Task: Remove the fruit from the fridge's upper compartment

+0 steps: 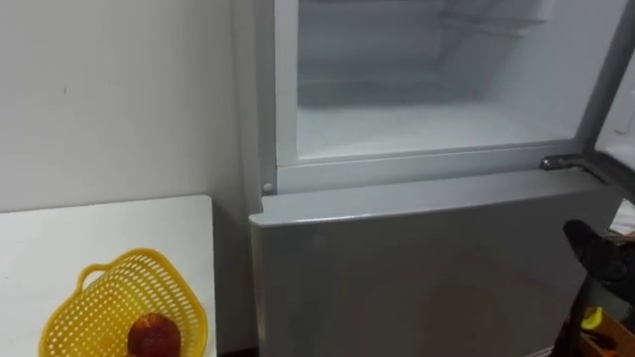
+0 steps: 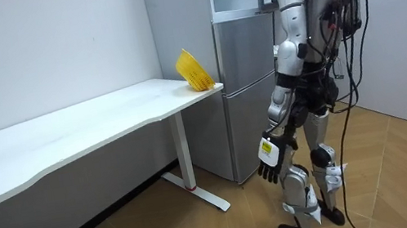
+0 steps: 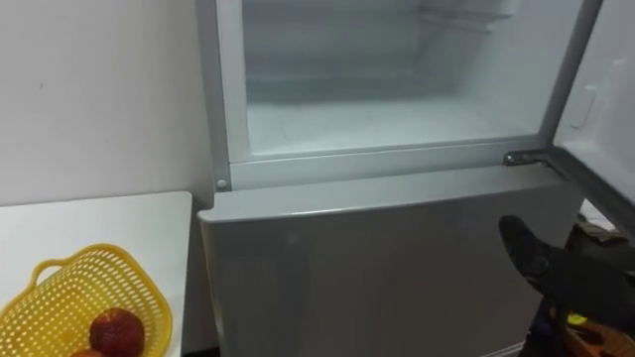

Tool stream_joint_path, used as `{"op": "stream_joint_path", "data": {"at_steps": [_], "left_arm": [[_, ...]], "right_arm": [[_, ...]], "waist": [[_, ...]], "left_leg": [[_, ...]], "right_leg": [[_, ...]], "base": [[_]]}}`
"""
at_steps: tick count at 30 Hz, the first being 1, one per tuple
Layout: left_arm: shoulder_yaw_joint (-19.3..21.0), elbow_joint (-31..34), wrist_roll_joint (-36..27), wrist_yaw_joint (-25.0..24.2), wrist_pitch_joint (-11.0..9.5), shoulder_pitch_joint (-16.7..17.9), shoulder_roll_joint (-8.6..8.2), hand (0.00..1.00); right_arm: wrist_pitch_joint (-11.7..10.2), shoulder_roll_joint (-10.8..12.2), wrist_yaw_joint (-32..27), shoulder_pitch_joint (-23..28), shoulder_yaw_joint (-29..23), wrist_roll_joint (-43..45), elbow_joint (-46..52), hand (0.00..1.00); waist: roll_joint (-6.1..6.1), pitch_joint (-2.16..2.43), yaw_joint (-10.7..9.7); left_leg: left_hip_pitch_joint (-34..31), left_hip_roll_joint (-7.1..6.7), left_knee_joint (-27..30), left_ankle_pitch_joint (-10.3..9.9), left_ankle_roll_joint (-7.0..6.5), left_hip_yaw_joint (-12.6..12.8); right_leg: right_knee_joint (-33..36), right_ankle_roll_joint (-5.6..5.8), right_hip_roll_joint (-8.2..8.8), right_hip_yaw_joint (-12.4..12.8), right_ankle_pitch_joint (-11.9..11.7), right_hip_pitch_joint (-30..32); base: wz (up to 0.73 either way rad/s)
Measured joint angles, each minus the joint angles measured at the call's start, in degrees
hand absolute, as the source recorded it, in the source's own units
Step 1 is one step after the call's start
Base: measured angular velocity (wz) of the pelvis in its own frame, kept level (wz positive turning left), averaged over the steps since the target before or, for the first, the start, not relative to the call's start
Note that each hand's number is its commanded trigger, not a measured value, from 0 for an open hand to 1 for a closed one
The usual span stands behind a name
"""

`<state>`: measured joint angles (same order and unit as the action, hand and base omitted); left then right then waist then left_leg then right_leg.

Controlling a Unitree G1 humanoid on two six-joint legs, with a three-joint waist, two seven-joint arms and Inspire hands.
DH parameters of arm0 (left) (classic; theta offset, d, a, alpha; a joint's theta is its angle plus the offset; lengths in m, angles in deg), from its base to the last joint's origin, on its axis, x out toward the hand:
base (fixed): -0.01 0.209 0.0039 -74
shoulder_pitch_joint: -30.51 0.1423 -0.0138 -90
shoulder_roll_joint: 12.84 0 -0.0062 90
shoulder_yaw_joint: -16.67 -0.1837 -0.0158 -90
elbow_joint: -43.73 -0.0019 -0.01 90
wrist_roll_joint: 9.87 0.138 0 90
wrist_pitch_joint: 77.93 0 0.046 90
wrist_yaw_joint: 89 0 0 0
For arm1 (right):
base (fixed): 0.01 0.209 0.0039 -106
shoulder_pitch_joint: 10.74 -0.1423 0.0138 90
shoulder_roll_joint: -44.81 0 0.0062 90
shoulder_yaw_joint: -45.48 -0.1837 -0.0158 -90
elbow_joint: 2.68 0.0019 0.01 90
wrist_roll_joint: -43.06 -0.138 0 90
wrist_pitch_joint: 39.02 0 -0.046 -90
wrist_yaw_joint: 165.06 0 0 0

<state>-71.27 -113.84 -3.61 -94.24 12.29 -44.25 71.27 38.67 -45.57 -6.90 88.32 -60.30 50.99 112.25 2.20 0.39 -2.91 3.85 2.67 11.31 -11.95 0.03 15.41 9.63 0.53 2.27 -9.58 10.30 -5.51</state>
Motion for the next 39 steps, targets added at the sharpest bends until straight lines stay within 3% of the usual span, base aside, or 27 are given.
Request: {"op": "stream_joint_path", "data": {"at_steps": [6, 12, 18, 25, 29, 32, 34, 39], "left_arm": [[-0.06, -0.11, -0.12, 0.15, 0.05, 0.01, 0.0, 0.0], [-0.73, -0.21, -1.84, 0.68, 0.92, 0.04, 0.01, 0.0], [-1.21, -0.4, -2.01, 0.43, 1.18, 0.02, 0.0, 0.0], [-1.25, -0.56, -2.52, -0.46, 1.22, -0.03, 0.02, 0.0], [-1.87, -1.07, -3.39, -0.48, 1.94, -0.58, -0.03, 0.0], [-2.35, -1.0, -3.36, -1.02, 1.99, -0.55, -0.05, 0.0], [-2.36, -0.94, -3.19, -1.72, 2.0, -0.71, 0.04, 0.0], [-2.4, -0.85, -3.32, -1.77, 1.98, -1.49, 0.22, 0.0]], "right_arm": [[1.41, 0.72, 1.21, 1.89, 2.65, 0.51, -0.72, 0.0], [3.61, 1.59, 3.94, 3.51, 5.58, 1.65, -4.3, 0.0], [4.7, 2.41, 6.27, 6.83, 10.6, 2.14, -8.91, 0.0], [4.84, 3.07, 9.36, 6.89, 12.01, 5.04, -13.04, 0.0], [5.11, 3.37, 11.95, 7.2, 14.82, 7.63, -18.59, 0.0], [6.5, 4.24, 14.44, 8.17, 15.67, 10.59, -20.23, 0.0], [6.14, 4.28, 14.75, 8.75, 16.7, 11.19, -22.62, 0.0], [6.18, 4.43, 15.72, 9.16, 19.36, 10.93, -36.08, 0.0]], "waist": [[-0.52, -0.25, -0.2], [-0.06, -0.5, -0.1], [0.24, -0.35, 0.37], [-0.46, -0.1, 0.31], [-0.73, 0.03, 0.3], [-1.15, -0.14, 0.4], [-1.29, -0.36, 0.39], [-1.04, -0.1, 1.38]], "left_leg": [[-0.05, -0.02, -0.18, -0.01, 0.02, 0.1], [-0.16, 0.06, -0.16, -0.05, 0.07, 0.06], [-0.36, 0.03, 0.08, -0.11, 0.12, 0.04], [-0.24, -0.06, 0.3, -0.16, 0.04, 0.0], [-0.06, -0.01, 0.29, -0.18, 0.08, -0.15], [-0.17, -0.04, -0.18, -0.25, 0.05, -0.15], [-0.24, -0.06, -0.02, -0.26, 0.04, -0.2], [-0.59, -0.18, 0.35, -0.26, 0.01, -0.32]], "right_leg": [[0.02, 0.0, -0.01, -0.03, 0.0, 0.01], [0.09, 0.0, -0.03, -0.21, 0.0, 0.09], [-0.04, -0.01, -0.06, 0.1, 0.03, 0.64], [-0.08, 0.03, 0.09, -0.11, 0.05, 0.6], [0.2, 0.02, 0.08, -0.19, 0.04, 0.52], [0.3, 0.02, 0.08, -0.06, 0.05, 0.51], [0.03, 0.03, 0.12, -0.1, 0.05, 0.51], [-0.06, 0.06, 0.24, -0.17, 0.08, 0.68]], "base": [[-0.01], [0.0], [-0.01], [0.0], [0.0], [0.0], [0.0], [0.0]]}}
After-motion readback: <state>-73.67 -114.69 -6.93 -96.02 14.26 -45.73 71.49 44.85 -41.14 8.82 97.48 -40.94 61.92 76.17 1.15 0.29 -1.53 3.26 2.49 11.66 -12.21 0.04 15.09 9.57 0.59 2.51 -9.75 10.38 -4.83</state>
